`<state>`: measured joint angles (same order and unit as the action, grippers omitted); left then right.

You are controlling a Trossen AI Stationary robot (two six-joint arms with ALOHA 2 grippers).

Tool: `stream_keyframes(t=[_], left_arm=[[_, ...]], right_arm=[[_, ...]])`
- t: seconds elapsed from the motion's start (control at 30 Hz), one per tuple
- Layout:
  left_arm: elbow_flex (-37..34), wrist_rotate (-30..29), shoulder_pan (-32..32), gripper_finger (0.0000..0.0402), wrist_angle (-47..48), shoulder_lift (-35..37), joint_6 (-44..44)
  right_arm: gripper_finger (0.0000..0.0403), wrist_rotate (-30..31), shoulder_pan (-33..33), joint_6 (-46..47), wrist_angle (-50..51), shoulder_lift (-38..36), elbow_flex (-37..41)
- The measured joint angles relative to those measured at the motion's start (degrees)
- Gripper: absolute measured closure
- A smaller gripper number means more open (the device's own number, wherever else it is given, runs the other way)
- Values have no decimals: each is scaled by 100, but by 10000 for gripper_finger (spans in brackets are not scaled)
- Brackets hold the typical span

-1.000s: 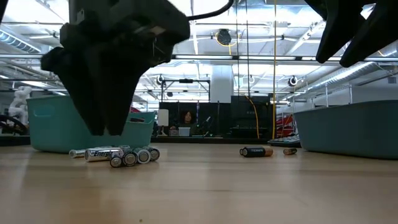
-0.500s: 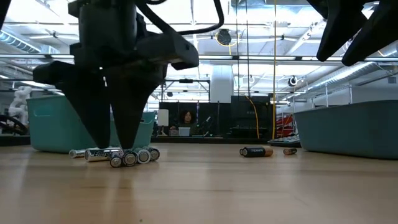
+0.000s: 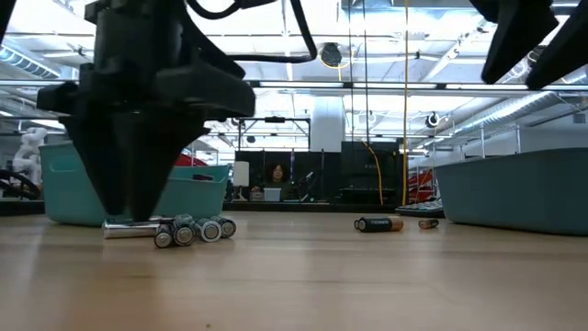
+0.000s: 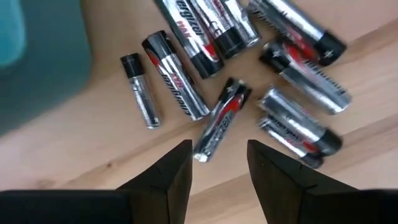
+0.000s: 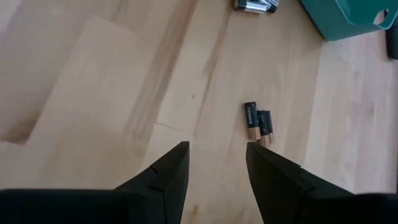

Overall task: Sort batteries
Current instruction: Put the white battery into the green bin

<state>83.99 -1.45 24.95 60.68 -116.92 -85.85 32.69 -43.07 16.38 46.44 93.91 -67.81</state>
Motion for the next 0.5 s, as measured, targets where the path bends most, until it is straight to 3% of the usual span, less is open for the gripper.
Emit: stream_keyframes(t=[0.2,0.5], left_arm=[[0,65,74,238,-6,0,488],[0,-311,70,238,29,0,1131]], right_arm=[[252,0,-120,168,2,0,0],[252,2,-128,243,2,0,0]])
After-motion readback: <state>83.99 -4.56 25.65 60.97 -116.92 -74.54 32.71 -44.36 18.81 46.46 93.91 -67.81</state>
